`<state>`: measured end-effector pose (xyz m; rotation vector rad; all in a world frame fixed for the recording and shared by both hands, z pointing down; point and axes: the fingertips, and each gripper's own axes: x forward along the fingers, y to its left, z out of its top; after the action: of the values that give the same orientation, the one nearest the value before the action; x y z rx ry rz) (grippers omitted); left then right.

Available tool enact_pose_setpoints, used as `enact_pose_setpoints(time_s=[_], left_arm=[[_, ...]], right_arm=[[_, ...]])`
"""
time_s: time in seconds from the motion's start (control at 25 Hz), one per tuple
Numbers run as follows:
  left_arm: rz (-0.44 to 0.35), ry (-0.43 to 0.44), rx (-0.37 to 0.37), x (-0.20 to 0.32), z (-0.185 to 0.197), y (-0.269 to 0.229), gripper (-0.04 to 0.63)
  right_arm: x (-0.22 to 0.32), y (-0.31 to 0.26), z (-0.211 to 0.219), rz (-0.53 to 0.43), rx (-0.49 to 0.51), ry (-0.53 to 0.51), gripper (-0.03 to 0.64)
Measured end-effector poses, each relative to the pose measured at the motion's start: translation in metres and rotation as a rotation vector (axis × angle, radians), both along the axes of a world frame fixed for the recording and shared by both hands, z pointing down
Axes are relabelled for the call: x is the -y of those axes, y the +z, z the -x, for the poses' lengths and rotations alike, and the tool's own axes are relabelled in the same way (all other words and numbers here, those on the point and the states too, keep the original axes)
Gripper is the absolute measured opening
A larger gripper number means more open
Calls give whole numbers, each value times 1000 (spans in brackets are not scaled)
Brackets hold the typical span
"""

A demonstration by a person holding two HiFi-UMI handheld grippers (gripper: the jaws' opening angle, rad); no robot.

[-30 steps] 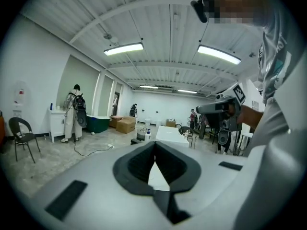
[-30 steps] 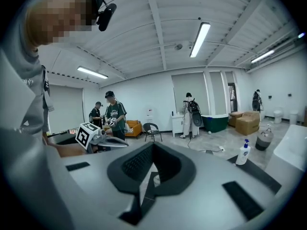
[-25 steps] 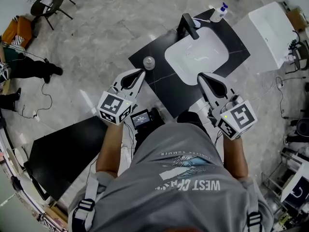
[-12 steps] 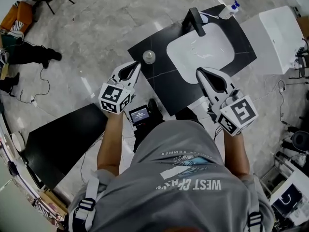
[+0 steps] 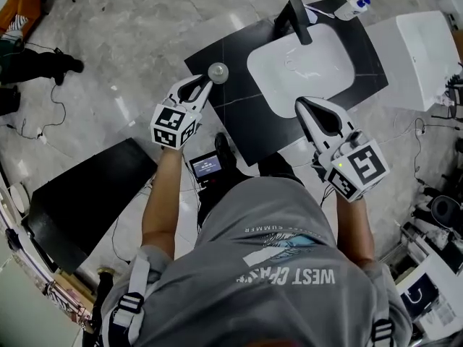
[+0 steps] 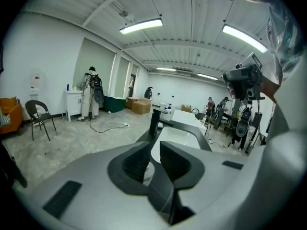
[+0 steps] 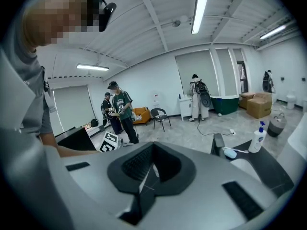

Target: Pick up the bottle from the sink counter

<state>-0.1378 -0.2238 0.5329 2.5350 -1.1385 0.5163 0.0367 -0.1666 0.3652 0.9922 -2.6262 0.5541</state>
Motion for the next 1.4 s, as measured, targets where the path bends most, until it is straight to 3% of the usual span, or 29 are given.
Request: enact_pose_setpoints(time_s=[0.4, 0.96, 1.4], left_arm=[[30, 4, 23, 11, -3, 49, 143], [57, 41, 40, 30, -21, 106, 381], [25, 41, 72, 46, -35, 134, 442]], right_arm=[[5, 20, -5, 47, -19, -16, 2], [9, 46, -3, 113, -33, -31, 2], [5, 62, -5, 159, -43, -37, 2]])
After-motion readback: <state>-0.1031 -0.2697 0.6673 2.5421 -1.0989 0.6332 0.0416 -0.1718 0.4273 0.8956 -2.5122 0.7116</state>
